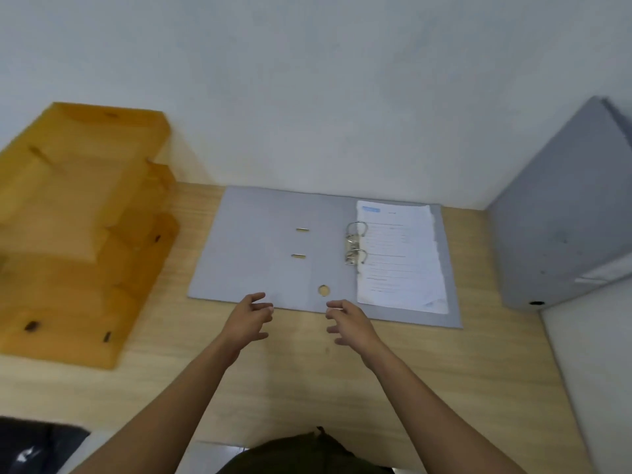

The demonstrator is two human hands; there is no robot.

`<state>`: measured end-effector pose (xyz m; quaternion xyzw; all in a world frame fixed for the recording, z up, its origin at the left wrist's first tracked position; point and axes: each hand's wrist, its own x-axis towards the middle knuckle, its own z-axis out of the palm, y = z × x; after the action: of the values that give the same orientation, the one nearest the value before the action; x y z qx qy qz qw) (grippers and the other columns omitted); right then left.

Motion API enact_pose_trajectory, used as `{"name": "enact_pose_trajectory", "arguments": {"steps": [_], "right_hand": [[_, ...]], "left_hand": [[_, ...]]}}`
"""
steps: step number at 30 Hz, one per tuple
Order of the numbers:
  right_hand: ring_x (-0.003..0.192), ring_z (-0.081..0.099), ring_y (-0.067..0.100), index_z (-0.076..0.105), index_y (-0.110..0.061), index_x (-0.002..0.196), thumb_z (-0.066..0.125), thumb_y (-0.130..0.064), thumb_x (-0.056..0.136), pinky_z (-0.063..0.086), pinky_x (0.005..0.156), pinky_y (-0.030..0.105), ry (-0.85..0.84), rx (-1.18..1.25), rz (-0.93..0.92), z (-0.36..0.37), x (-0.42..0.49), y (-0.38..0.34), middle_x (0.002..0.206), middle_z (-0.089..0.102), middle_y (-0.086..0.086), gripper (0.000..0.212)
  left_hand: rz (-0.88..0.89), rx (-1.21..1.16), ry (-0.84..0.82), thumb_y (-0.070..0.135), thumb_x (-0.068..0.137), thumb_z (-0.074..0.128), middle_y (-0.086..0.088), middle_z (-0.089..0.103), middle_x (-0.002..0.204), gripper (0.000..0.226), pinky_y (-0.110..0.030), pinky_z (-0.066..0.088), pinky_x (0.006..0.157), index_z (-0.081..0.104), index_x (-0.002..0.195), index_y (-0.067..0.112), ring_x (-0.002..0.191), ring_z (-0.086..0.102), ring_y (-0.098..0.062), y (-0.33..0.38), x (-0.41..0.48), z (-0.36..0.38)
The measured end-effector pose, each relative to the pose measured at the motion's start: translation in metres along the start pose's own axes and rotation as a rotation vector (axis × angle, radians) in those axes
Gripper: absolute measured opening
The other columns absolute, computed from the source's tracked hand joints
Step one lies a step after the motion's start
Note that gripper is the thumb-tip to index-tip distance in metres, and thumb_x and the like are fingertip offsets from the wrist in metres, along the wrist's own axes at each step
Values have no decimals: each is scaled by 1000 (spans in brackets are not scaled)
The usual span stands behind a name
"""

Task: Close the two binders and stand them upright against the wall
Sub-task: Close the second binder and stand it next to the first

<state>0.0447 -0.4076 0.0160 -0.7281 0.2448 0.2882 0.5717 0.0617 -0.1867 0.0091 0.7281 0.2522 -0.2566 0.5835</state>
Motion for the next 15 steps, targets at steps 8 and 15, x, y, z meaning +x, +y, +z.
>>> {"name": "enact_pose_trajectory", "arguments": {"steps": [8,15], "right_hand": [[115,59,13,56,-24,137,51,-17,102,54,95,35,65,-70,-156,66,34,-24,142,57,-4,37],[118,49,8,45,-22,151,52,-17,101,38,96,26,-4,-152,-87,82,60,-40,154,48,1,51]], "left_hand": [[-69,-52,135,14,97,60,-9,53,140,53,-45,54,94,43,147,12,117,56,-26,-12,33,-81],[-80,29,369,12,96,60,-11,38,159,82,-48,37,113,11,161,15,142,40,-36,-4,73,-109]]}}
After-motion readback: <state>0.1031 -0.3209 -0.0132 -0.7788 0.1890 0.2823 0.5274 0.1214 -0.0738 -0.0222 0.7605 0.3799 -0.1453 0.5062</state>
